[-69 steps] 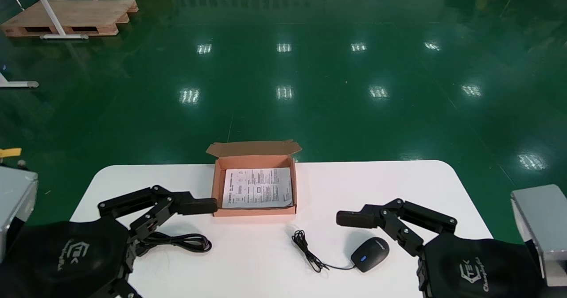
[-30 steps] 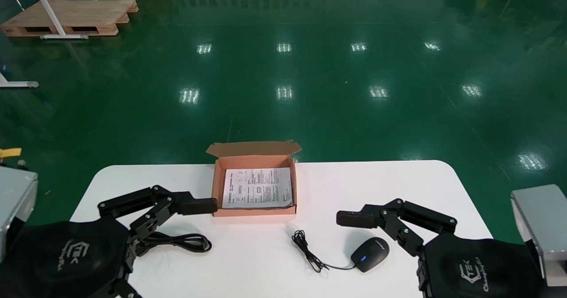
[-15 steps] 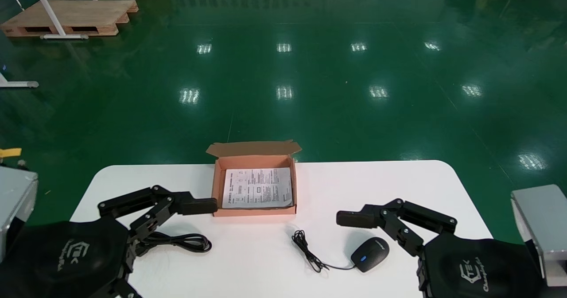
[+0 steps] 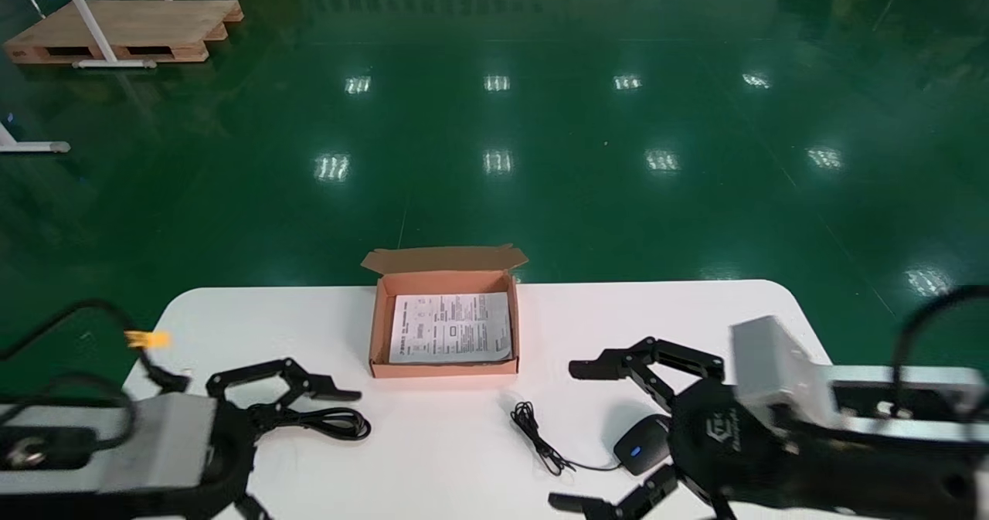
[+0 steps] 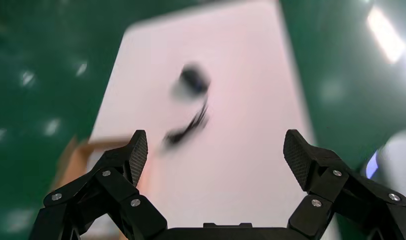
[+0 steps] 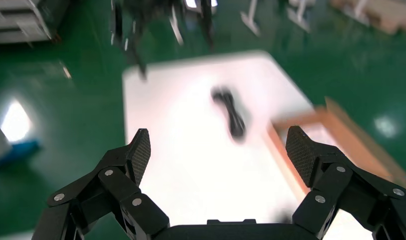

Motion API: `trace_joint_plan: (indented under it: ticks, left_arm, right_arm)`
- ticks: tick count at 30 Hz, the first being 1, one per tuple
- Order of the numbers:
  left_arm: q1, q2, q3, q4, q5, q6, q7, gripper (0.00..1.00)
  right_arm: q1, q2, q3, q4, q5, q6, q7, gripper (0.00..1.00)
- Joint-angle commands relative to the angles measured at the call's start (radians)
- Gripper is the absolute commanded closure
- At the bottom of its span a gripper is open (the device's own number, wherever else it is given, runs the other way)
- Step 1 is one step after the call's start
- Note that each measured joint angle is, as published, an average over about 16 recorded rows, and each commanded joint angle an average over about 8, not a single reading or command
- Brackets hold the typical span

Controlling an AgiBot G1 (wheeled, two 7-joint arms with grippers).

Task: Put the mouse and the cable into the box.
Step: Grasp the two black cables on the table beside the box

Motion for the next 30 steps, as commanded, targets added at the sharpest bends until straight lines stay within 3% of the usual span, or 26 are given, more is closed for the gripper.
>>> trace_joint_plan:
  ticks: [1, 7, 18, 26, 30]
  left_arm:
    - [-0.043, 0.018, 0.028, 0.013, 0.11, -0.017, 0.036, 0.0]
    - [-0.091, 0.08, 0.083, 0.045, 0.242, -0.067, 0.09, 0.0]
    - [-0.075, 0.085, 0.095, 0.051, 0.286, -0.086, 0.093, 0.0]
    - [-0.019, 0.217, 0.21, 0.138, 0.645, -0.312, 0.089, 0.0]
    - [-0.031, 0.295, 0.245, 0.265, 0.77, -0.394, 0.059, 0.0]
  right_arm:
    - [0.041, -0.02, -0.031, -0.039, -0.076, 0.007, 0.0, 0.0]
    - [0.107, -0.064, -0.098, -0.113, -0.206, 0.02, 0.017, 0.0]
    - [0.088, -0.069, -0.105, -0.124, -0.225, 0.038, 0.021, 0.0]
    - [0.094, -0.172, -0.175, -0.236, -0.406, 0.192, 0.036, 0.0]
    - [0.116, -0.21, -0.192, -0.281, -0.445, 0.216, 0.035, 0.0]
